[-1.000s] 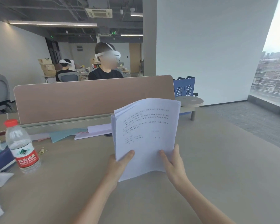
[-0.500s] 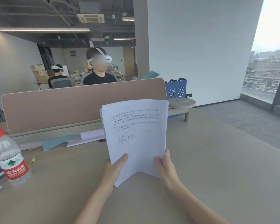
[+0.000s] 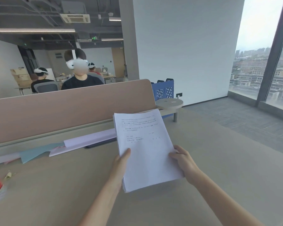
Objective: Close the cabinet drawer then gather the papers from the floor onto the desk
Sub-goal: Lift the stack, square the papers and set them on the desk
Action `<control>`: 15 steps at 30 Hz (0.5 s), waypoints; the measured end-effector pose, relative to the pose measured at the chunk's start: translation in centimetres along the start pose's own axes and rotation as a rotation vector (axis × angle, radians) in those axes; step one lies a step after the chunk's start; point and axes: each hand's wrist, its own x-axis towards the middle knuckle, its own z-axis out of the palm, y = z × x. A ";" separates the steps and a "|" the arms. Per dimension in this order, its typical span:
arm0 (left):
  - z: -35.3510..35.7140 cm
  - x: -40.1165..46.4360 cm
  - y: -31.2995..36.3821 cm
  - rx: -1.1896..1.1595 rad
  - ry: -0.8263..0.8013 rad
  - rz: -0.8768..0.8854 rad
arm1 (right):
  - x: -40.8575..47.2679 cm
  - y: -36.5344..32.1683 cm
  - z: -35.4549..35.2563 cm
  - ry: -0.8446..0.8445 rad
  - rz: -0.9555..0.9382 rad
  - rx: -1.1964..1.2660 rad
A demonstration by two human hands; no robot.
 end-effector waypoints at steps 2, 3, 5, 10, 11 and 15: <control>2.0 0.7 -0.3 0.004 0.028 -0.027 | 0.6 0.0 -1.7 0.018 0.013 -0.019; 3.1 1.1 -0.4 0.010 0.047 -0.044 | 0.9 0.0 -2.7 0.031 0.019 -0.033; 5.4 2.2 -1.0 -0.006 0.067 -0.066 | 1.8 -0.1 -4.6 0.067 0.035 -0.072; 11.2 4.7 -1.6 0.096 0.089 -0.024 | 5.6 -0.1 -9.8 0.165 0.101 -0.184; 12.2 5.2 -1.7 0.145 0.091 -0.012 | 6.3 -0.3 -10.8 0.179 0.107 -0.228; 15.5 7.9 -2.8 0.429 0.044 0.089 | 9.5 -0.4 -14.2 0.233 0.145 -0.371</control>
